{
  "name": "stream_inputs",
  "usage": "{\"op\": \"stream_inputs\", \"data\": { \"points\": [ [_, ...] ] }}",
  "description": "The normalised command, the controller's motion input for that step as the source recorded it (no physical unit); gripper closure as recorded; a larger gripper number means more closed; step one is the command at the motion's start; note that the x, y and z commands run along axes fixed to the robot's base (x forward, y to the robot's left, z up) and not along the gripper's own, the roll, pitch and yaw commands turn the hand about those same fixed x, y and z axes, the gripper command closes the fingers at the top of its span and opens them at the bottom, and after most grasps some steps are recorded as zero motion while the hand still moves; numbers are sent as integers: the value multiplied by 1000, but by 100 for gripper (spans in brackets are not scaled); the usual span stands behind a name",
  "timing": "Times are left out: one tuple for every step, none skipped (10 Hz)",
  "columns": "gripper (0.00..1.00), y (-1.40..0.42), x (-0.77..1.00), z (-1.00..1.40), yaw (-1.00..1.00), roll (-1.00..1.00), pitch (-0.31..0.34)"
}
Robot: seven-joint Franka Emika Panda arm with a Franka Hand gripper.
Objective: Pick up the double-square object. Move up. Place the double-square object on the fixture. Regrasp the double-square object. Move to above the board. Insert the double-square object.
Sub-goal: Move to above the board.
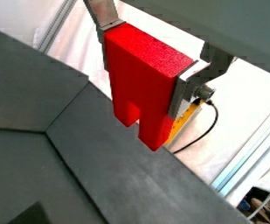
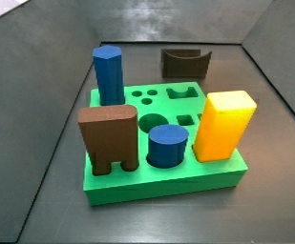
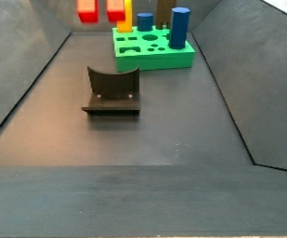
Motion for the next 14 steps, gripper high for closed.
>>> {"op": "stream_inputs", "data": {
  "points": [
    [100,4,-1,494,65,-47,71],
    [100,-5,11,316,64,-44,74],
    [100,-1000,-412,193,-120,-1000,-7],
    [100,-1000,-414,176,-123,-1000,-17],
    [100,-1000,-438,183,-121,-1000,-17],
    [100,-1000,-440,174,-123,-1000,-19],
    [100,-1000,-444,172,-129,-1000,-12],
    [100,-1000,-445,177,-128,-1000,-4],
    [100,-1000,-457,176,-127,-1000,1],
    [100,-1000,-462,173,-129,-1000,3],
    [100,-1000,-493,178,-122,-1000,7],
    [100,-1000,-499,175,-120,-1000,4],
    [100,-786,-423,135,-108,-1000,-1],
    [100,-442,-264,76,-67,-715,-1]
  ]
}}
